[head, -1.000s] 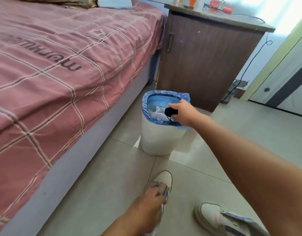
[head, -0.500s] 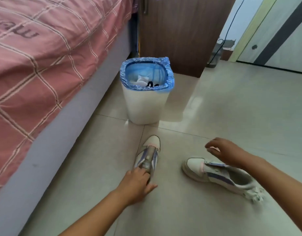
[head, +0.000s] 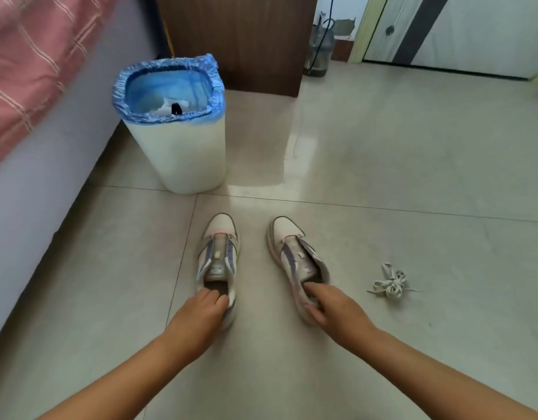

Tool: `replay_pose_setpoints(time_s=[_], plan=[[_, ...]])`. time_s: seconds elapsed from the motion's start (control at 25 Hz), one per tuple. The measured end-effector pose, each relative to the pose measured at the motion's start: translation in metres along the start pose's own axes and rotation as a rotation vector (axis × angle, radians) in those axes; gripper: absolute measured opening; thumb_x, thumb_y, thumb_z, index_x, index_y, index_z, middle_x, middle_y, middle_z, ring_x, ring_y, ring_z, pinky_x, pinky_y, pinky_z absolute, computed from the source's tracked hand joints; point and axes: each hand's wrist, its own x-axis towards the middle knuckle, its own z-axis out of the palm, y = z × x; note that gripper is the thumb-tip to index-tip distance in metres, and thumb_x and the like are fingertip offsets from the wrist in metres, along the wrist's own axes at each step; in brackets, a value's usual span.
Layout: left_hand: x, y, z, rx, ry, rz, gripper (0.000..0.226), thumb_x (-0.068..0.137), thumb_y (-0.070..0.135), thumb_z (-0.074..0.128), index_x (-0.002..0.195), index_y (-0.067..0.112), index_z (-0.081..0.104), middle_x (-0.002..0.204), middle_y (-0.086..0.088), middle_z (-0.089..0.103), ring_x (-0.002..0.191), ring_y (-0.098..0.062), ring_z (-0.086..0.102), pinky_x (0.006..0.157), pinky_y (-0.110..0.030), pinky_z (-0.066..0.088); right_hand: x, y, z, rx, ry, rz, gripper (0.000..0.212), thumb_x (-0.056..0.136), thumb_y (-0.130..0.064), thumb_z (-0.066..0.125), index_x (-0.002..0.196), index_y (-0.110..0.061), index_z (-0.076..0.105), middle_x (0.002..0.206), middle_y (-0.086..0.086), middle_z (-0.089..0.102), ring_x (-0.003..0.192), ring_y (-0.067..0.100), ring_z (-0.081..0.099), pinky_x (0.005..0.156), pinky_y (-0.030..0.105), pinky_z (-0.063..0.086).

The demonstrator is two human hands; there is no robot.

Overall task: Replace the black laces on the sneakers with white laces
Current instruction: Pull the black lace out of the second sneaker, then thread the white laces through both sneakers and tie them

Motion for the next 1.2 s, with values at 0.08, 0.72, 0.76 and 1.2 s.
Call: replay_pose_setpoints(time_s=[0.08, 0.72, 0.76, 1.2], plan=[[0.011, 0.015, -0.009, 0.016, 0.033, -0.11, 0.057, 0.01, 0.009, 0.086, 0.06, 0.012, 0.06, 0.055, -0.006, 0.053, 0.044, -0.023, 0.051, 0.039, -0.021, 0.034, 0.003, -0.01, 0.01, 0.125, 0.16, -0.223, 0.025, 0.089, -0.029, 0.049, 0.107, -0.017, 0.062, 0.101, 0.0, 0.063, 0.092, 0.015, 0.058, 0.068, 0.022, 0.046], [0.077, 0.112, -0.083, -0.338, 0.027, -0.224, 0.027, 0.099, 0.037, 0.038, 0.115, 0.019, 0.051, 0.113, -0.001, 0.054, 0.1, -0.022, 0.056, 0.078, -0.031, 0.042, 0.001, 0.085, -0.064, 0.691, 0.528, 0.366, 0.023, 0.08, 0.003, 0.067, 0.08, -0.019, 0.061, 0.097, 0.006, 0.065, 0.087, 0.014, 0.062, 0.072, 0.01, 0.042], [0.083, 0.108, -0.107, -0.518, 0.059, -0.252, 0.024, 0.098, 0.036, 0.04, 0.104, 0.019, 0.056, 0.101, 0.0, 0.06, 0.093, -0.02, 0.058, 0.077, -0.03, 0.041, 0.006, 0.056, -0.087, 0.776, 0.596, 0.191, 0.026, 0.079, 0.005, 0.069, 0.081, -0.02, 0.063, 0.099, 0.006, 0.066, 0.093, 0.013, 0.063, 0.078, 0.012, 0.045], [0.105, 0.074, -0.367, -1.659, 0.561, -0.288, 0.013, 0.088, 0.012, 0.06, 0.087, 0.001, 0.069, 0.073, -0.008, 0.069, 0.056, -0.01, 0.062, 0.053, -0.021, 0.052, 0.057, -0.136, -0.319, 0.825, 0.467, -0.59, 0.022, 0.081, 0.006, 0.052, 0.093, -0.009, 0.063, 0.099, 0.013, 0.066, 0.101, 0.02, 0.064, 0.088, 0.027, 0.052]])
